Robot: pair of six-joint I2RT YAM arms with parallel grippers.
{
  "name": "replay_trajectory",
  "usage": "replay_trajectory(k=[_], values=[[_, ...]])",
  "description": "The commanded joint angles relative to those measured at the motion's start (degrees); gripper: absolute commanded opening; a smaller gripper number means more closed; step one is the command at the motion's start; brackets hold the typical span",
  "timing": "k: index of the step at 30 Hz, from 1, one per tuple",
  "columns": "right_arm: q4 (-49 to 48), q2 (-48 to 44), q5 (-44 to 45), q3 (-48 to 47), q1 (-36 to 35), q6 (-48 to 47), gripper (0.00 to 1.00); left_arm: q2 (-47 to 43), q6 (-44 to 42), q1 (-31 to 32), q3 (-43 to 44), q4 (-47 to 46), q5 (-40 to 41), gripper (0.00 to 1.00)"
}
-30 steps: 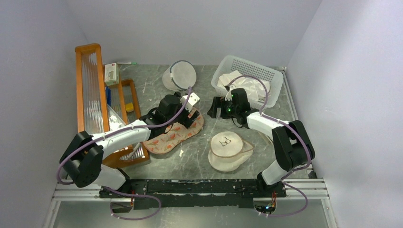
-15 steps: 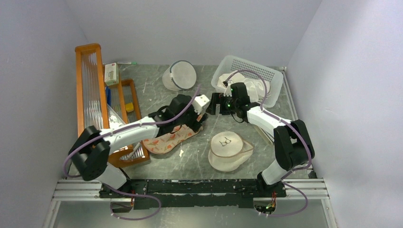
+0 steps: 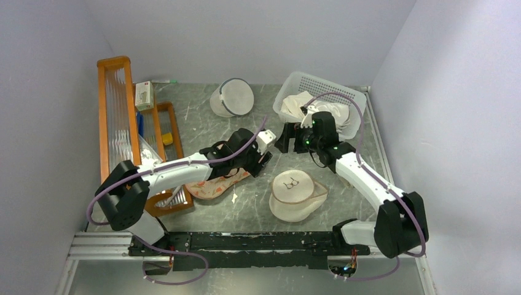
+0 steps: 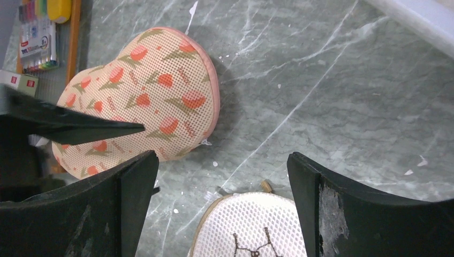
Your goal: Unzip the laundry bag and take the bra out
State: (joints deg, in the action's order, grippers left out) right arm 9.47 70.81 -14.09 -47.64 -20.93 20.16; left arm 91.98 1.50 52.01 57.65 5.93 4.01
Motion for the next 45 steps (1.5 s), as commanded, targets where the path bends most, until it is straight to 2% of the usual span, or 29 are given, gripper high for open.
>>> replay_trajectory(k=[1,6,12,15,17,21,23,25,27,34,38,45], values=[[-0.2,-3.7,3.5,3.0,0.6,-2.3,0.92,4.9,-1.0,0.3,2.5,3.2,4.8,0.76],[1.9,-3.3,5.2,3.9,0.8,-2.5,0.92,6.3,-1.1,0.1,1.2,0.9,5.7,0.69],[-4.9,-7.0,0.6,11.8,0.7,-0.4,0.91,8.3,-0.8,0.0,2.0,-0.2,7.4,0.52],[-7.3,-6.5,-2.4,13.9,0.6,0.5,0.89,8.3,-1.1,0.0,2.9,-0.1,8.5,0.37],[-10.0,-6.6,-4.0,15.6,0.6,1.0,0.87,8.0,-1.4,0.1,3.7,-0.1,7.7,0.22],[-19.7,-5.5,-10.7,19.7,0.7,3.4,0.81,5.9,-2.1,0.1,4.4,0.0,7.0,0.07],[-25.5,-3.3,-15.2,21.7,0.6,4.7,0.74,4.7,-3.7,0.0,4.3,0.0,6.4,0.07],[-30.2,-1.0,-18.8,22.8,0.4,5.2,0.59,3.6,-5.2,0.1,4.7,0.8,4.6,0.07],[-33.9,0.5,-20.8,23.7,-0.1,4.7,0.52,2.4,-6.0,0.1,4.7,1.3,2.7,0.07],[-44.2,3.8,-22.1,26.2,-0.4,4.3,0.50,-2.7,-7.1,0.2,2.7,1.1,3.0,0.07],[-50.4,6.5,-23.6,26.7,-0.9,4.6,0.46,-3.9,-6.8,0.2,2.6,1.4,1.2,0.07],[-50.0,9.6,-24.8,24.1,-1.9,1.7,0.47,-4.6,-7.2,0.6,2.5,1.8,2.1,0.07]])
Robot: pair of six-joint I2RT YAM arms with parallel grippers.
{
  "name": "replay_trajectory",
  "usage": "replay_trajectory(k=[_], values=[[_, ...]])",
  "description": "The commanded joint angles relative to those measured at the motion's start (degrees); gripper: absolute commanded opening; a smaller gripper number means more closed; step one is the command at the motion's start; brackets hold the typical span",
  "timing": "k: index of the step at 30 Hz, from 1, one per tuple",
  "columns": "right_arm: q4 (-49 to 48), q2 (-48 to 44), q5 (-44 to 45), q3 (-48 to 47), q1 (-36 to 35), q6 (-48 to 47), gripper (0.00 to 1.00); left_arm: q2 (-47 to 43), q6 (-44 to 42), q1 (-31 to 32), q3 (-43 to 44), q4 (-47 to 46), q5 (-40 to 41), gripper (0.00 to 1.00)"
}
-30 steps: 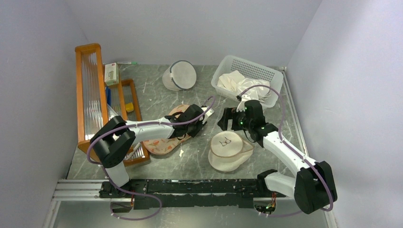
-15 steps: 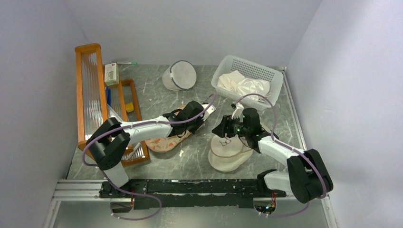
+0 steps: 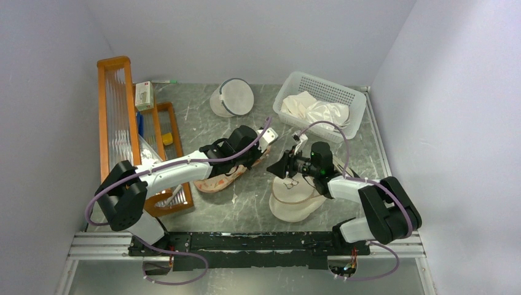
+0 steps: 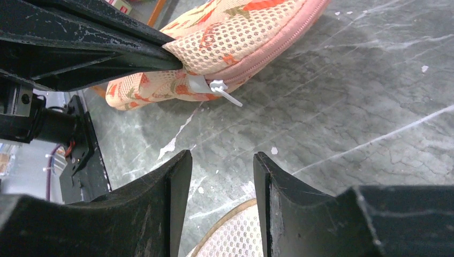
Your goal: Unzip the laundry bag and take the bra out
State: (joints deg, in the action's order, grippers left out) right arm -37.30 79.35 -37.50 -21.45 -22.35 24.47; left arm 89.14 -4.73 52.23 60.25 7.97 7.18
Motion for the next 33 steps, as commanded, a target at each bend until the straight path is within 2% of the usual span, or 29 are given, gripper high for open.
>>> replay_trajectory(k=[1,20,25,33], values=[[-2.3,1.8,-1.5,-2.8,-0.4,-3.8,0.47,-2.0,-1.1,0.4,-0.3,-0.4,-1.1,0.07],[-5.5,7.2,-3.9,-7.2,-0.4,-5.2,0.42,-2.2,-1.3,0.6,0.2,-0.3,-2.1,0.07],[-5.5,7.8,-4.1,-7.6,-0.5,-5.1,0.33,-2.4,-1.4,0.6,0.1,-0.3,-1.7,0.07],[-3.5,7.4,-3.8,-9.0,-0.4,-5.7,0.37,-2.5,-1.5,0.6,0.4,-0.3,-2.3,0.07]])
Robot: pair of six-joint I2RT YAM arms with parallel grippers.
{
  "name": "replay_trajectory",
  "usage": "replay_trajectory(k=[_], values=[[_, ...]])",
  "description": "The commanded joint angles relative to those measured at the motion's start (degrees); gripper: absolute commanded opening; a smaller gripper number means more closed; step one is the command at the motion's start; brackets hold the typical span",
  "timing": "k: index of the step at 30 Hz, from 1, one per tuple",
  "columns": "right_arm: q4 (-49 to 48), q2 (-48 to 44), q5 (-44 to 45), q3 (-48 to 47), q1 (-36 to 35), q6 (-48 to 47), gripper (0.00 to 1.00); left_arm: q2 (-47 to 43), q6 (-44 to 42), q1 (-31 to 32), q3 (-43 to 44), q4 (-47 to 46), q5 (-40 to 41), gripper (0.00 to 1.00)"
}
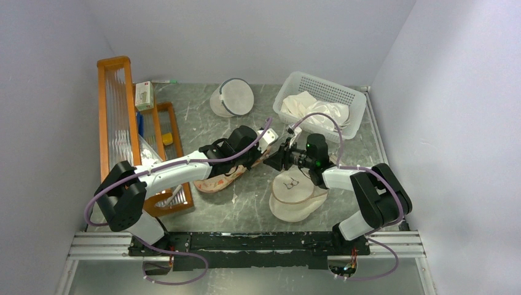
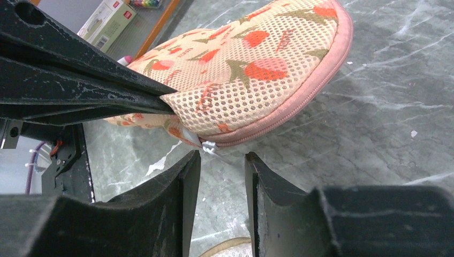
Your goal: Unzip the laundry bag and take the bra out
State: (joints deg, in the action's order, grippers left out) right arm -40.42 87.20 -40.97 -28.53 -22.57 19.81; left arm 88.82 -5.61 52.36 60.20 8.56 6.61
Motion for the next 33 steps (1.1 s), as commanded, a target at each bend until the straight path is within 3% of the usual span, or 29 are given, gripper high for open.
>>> replay_trajectory(k=[1,5,10,20,33], values=[[-0.3,-0.4,-0.3,-2.0,-0.2,-1.0,0.37,-2.2,-0.6,0.5,0.4,-0.8,-1.7,0.07],[-0.2,-0.3,-0.6,-2.4,-0.2,-1.0,0.34,-2.3,-0.5,0.5,0.4,-0.7,-1.6,0.07],[-0.2,-0.8,-0.3,-1.7,-0.2,-1.3,0.17,-2.6,-0.6,0.5,0.3,-0.9,-1.4,0.07],[3.8,-4.1,6.1,0.3,-0.3,-3.3,0.01,-1.7,-1.0,0.5,0.6,-0.2,-1.1,0.07],[17.8,-4.1,28.8,-5.2,0.0,-3.3,0.00,0.2,-2.6,1.4,1.3,1.3,-0.6,0.07]])
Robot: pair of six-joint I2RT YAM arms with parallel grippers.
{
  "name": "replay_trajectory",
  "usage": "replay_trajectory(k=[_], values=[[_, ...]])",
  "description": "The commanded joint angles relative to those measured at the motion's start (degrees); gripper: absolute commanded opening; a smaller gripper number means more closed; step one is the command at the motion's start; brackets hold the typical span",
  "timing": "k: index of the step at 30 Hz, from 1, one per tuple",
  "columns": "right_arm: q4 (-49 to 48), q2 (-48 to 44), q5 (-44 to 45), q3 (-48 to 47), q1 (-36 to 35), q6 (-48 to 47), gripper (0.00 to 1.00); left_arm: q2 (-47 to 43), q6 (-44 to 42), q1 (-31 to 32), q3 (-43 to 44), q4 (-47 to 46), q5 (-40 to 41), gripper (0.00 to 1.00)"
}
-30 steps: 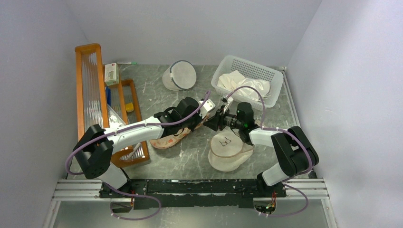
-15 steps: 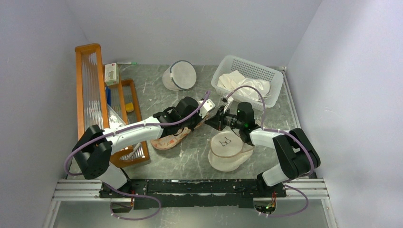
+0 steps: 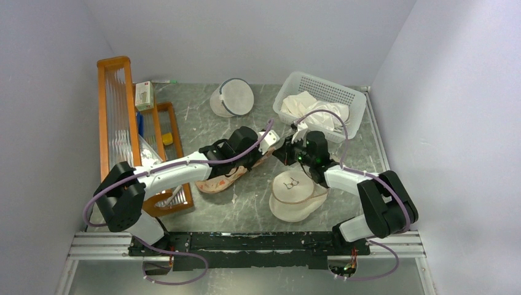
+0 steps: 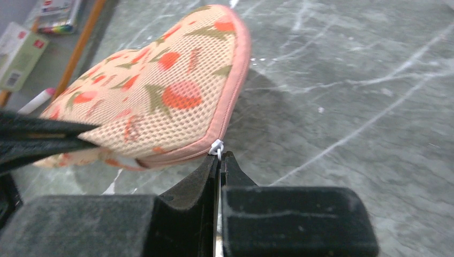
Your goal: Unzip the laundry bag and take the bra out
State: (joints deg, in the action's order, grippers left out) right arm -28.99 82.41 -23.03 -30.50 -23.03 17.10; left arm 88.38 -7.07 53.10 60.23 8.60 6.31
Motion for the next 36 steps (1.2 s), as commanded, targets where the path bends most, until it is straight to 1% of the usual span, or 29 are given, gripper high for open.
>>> replay_trajectory(k=[1,4,5,6,8,10,13,16,17,18,21,25,28,30,32,34,36], values=[[7.1,1.0,10.5,-3.5,0.4,-0.6,0.00,1.2,-1.1,0.7,1.6,1.5,-0.1,0.07],[7.4,0.6,7.8,-2.8,0.4,0.4,0.00,3.0,-0.8,0.8,2.6,2.8,1.8,0.07],[7.4,0.0,6.7,-2.1,0.3,1.1,0.00,3.8,-0.5,0.9,3.3,3.6,2.7,0.08],[7.1,-0.8,5.6,-1.4,0.2,1.9,0.00,4.5,-0.3,0.8,3.9,4.1,4.2,0.14],[6.2,-2.7,3.2,0.6,0.0,3.5,0.00,5.1,0.0,0.8,4.4,4.5,5.7,0.28],[6.2,-4.9,1.7,2.3,-0.4,4.7,0.00,4.8,0.0,0.8,4.2,4.2,4.3,0.43],[5.8,-8.2,-1.2,4.8,-1.3,6.6,0.00,3.4,0.5,0.8,4.0,3.9,-0.7,0.58],[5.2,-11.9,-1.8,7.7,-2.3,8.8,0.00,1.8,1.1,0.8,3.8,3.9,-7.3,0.74],[4.8,-13.3,-2.0,8.6,-2.6,10.0,0.00,1.6,1.2,0.8,3.9,4.0,-9.1,0.82],[3.9,-14.2,-2.5,9.8,-2.9,10.9,0.00,1.4,1.4,0.8,4.0,4.1,-10.8,0.85],[3.5,-15.9,-2.6,11.1,-4.3,12.0,0.00,1.2,1.4,0.9,4.0,4.1,-14.8,0.86],[5.3,-17.1,-1.9,11.0,-4.9,12.0,0.00,1.1,1.4,0.9,4.0,4.1,-17.5,0.81],[6.0,-18.1,-1.2,11.2,-6.4,12.1,0.00,0.9,0.7,1.1,4.3,4.9,-21.2,0.84],[6.5,-18.7,-0.1,11.3,-6.5,12.2,0.00,0.2,0.5,1.4,4.3,5.3,-22.1,0.85],[7.0,-19.4,0.6,11.3,-6.5,12.5,0.00,-0.8,0.9,2.0,3.4,4.2,-21.6,0.86],[6.7,-19.9,0.1,11.3,-6.6,13.1,0.00,-1.1,1.4,3.4,2.5,2.7,-17.6,0.84],[6.7,-20.1,-0.3,11.1,-7.0,13.5,0.00,0.0,1.3,4.8,2.7,3.0,-13.2,0.76]])
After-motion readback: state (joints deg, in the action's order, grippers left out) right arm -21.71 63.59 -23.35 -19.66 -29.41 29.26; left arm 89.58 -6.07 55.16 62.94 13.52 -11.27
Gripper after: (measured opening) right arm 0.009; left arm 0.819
